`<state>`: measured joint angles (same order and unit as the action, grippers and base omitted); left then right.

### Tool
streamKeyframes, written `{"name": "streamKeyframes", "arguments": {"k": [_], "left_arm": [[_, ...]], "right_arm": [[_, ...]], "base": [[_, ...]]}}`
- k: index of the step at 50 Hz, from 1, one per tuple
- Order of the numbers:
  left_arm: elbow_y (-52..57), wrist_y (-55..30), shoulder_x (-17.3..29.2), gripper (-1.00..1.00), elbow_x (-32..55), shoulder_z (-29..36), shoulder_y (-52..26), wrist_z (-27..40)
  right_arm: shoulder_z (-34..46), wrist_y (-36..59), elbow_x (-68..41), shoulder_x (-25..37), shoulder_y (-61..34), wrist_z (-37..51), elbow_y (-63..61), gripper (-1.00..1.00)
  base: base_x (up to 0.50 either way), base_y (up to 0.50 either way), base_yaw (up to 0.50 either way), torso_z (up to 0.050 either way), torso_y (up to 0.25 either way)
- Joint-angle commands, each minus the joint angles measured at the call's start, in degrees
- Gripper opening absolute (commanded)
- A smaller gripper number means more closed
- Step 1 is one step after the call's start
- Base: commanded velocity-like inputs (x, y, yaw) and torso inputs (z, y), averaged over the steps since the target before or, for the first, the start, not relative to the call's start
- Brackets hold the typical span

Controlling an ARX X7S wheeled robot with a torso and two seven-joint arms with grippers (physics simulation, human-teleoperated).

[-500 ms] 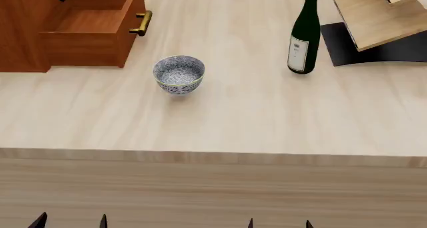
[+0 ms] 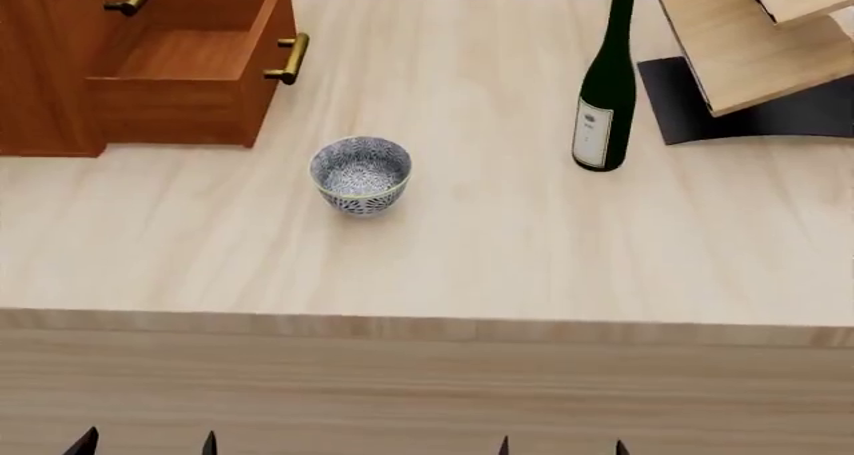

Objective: Put the bowl in the bottom drawer of the cabinet.

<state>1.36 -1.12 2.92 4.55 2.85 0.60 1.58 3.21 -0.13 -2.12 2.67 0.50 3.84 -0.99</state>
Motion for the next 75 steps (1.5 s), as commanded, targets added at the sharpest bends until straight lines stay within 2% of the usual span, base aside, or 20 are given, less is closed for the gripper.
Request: {"name": "streamKeyframes", "arguments": {"k": [1,16,43,48,62,75], "left_arm": [[0.79,-0.73,1.14,1.00,2.24,0.97,0.11,0.57],[3.10,-2.59,2.22,1.00,4.07,2.30,-0.09,1.24],[4.63,-4.31,4.08,1.00,6.06,3.71,-0.94,3.40],[6.59,-6.11,4.72,1.00,5.83,4.09,-1.27,4.18],[11.05,-12.02,5.72,1.00,6.73,4.32,-5.25,6.08],[15.31,-14.71,6.68,1.00,7.21,4.60,-6.02,7.36]], "right_arm": [[1.36,0.74,-1.04,1.02,0.08,1.65,-1.12,1.00],[3.06,1.80,-1.44,2.43,0.05,2.88,-4.15,1.00],[4.35,4.51,-0.92,4.13,-0.98,6.80,-5.26,1.00],[4.52,7.64,-0.10,4.55,-1.53,8.17,-7.83,1.00],[4.94,15.18,-0.05,5.38,-3.13,9.80,-17.02,1.00],[6.21,18.69,0.04,6.16,-4.99,10.16,-19.40,1.00]], "base": [[0.00,0.00,0.00,0.050,0.000],[0.00,0.02,0.00,0.050,0.000],[0.00,0.50,0.00,0.050,0.000],[0.00,0.50,0.00,0.050,0.000],[0.00,0.01,0.00,0.050,0.000],[0.07,0.07,0.00,0.050,0.000]]}}
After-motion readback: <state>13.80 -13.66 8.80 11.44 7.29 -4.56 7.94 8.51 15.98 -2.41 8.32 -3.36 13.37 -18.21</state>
